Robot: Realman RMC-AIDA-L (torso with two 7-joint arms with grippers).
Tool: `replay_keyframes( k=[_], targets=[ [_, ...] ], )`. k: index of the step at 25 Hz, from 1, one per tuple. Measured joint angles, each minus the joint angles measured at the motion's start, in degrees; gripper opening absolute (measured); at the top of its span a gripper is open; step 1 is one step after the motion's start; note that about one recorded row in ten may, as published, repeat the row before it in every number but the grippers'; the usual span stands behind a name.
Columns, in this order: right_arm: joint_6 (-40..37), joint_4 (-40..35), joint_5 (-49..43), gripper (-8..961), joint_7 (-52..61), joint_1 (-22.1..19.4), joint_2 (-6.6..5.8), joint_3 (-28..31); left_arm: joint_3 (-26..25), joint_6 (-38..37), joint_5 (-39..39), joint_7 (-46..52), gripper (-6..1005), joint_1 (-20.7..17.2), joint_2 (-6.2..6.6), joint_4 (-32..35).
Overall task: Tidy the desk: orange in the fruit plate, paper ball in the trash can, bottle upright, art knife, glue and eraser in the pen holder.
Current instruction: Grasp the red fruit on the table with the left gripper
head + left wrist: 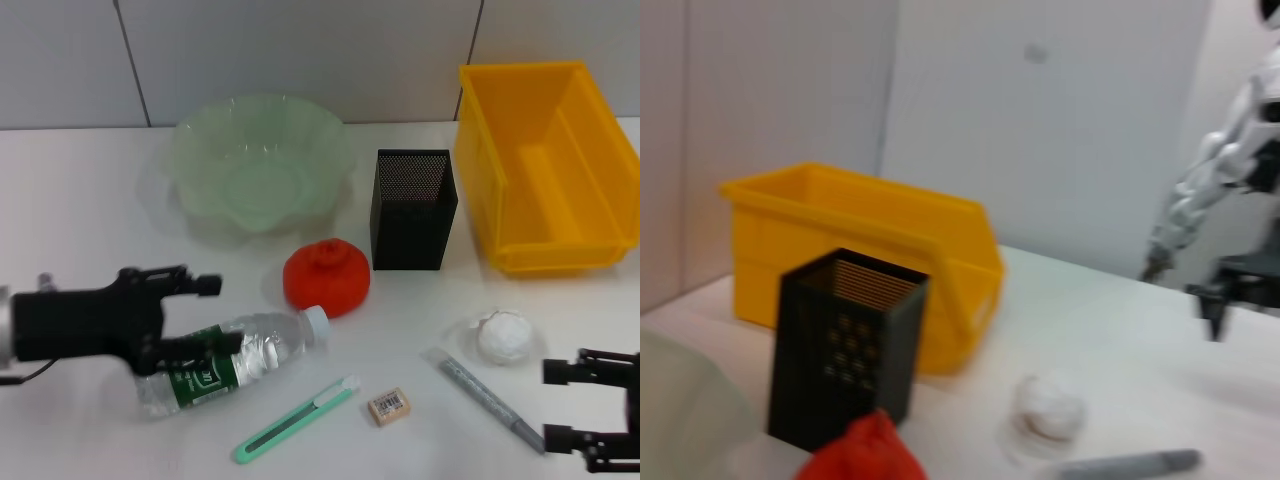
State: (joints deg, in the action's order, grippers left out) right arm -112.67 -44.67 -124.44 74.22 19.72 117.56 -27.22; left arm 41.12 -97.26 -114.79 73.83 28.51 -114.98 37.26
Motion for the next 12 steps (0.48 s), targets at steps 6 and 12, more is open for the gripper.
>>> replay_keyframes(
  k=[6, 12],
  targets=[
    [-1.54, -0.87, -0.19, 775, -0.03, -3.37, -0.56, 4.44, 1.56, 10.17, 0.18, -0.13, 808, 4.88, -3.37, -1.94],
    [-1.78, -1.07, -0.13, 776, -0.05, -4.3, -0.35, 4.95, 2.0, 17.12, 0.6, -0.87, 804, 9.25, -3.78, -8.57]
  ],
)
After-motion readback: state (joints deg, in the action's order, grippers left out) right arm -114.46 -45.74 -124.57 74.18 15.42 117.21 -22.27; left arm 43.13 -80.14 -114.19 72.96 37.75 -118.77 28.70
